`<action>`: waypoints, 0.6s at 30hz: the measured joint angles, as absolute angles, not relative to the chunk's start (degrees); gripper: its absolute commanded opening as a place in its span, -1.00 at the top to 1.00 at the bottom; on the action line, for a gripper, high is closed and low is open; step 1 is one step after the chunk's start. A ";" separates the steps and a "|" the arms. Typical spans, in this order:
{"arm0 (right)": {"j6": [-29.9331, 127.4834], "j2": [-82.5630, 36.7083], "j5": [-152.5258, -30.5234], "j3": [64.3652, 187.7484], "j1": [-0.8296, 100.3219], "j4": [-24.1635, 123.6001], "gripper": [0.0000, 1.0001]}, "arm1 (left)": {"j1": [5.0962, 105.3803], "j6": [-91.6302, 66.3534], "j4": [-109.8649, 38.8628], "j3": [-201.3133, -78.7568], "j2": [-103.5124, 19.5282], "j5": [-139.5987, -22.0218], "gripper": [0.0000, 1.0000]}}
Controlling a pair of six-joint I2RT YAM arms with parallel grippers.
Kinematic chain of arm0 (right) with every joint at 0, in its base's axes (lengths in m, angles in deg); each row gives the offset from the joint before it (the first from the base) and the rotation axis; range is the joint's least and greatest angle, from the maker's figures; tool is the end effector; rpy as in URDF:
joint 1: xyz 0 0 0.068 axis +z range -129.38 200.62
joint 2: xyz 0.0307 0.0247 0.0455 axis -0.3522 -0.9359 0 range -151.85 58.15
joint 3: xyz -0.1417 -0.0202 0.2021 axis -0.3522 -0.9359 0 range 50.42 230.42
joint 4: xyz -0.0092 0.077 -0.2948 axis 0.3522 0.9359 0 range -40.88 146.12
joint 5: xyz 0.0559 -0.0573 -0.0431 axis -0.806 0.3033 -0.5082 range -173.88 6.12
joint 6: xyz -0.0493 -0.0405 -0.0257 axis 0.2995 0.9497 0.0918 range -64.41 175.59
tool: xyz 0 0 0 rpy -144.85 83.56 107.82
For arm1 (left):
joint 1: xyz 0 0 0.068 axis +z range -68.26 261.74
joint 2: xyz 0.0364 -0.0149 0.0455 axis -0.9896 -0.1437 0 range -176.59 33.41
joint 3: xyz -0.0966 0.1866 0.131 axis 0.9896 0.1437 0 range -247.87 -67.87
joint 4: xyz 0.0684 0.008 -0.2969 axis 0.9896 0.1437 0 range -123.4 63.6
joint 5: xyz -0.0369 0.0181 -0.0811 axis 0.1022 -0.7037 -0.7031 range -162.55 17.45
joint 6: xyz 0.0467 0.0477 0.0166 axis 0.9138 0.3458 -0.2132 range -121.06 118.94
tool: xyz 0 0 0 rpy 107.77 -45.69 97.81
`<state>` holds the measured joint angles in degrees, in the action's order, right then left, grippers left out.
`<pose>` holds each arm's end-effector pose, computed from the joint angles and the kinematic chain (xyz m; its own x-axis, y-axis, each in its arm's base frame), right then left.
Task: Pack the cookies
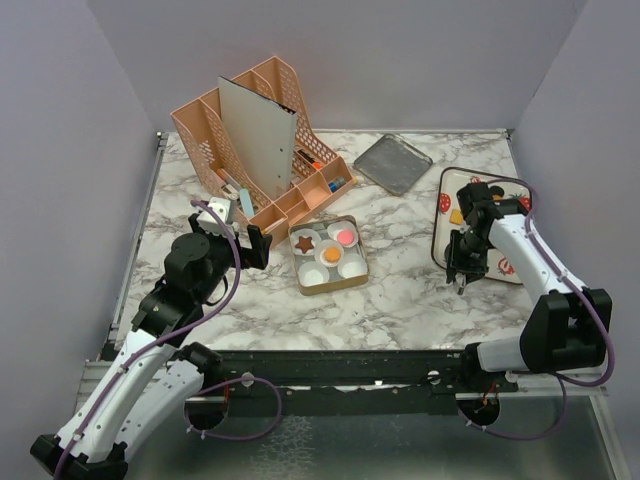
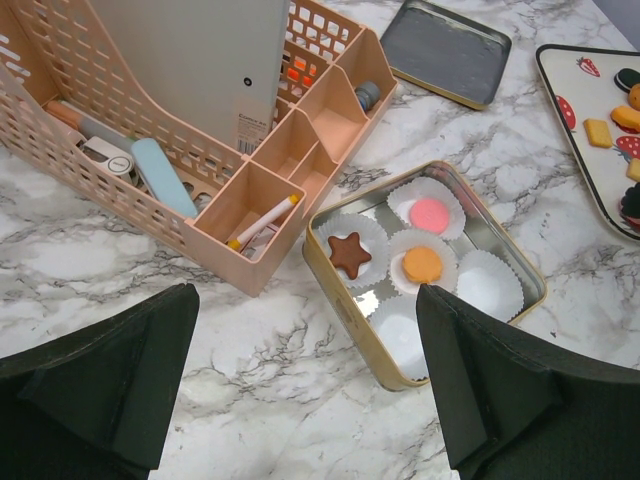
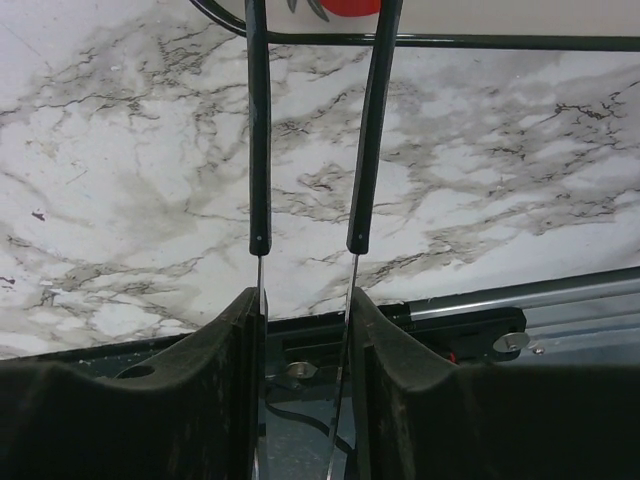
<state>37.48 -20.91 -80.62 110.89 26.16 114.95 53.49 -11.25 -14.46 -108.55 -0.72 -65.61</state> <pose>0.2813 0.0241 0.1824 -0.9698 0.2178 -0.1100 0.2216 0.9749 -0.0236 0.2070 -0.1035 0.3120 -0.2507 -0.0646 -0.9659 0.3266 0.9336 -0.1473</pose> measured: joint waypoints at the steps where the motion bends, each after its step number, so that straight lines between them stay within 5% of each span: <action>1: 37.66 -20.91 -80.68 111.11 26.16 114.92 0.51 | 53.49 -11.28 -14.46 -108.55 -0.72 -65.61 -0.98; 18: 41.31 -15.62 -87.52 119.76 28.83 114.81 0.59 | 53.49 -11.25 -14.46 -108.55 -2.88 -65.41 -0.98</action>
<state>41.31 -15.62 -87.52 119.76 28.83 114.81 53.49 -11.25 -14.46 -108.55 -2.88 -65.41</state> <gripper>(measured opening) 0.354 0.989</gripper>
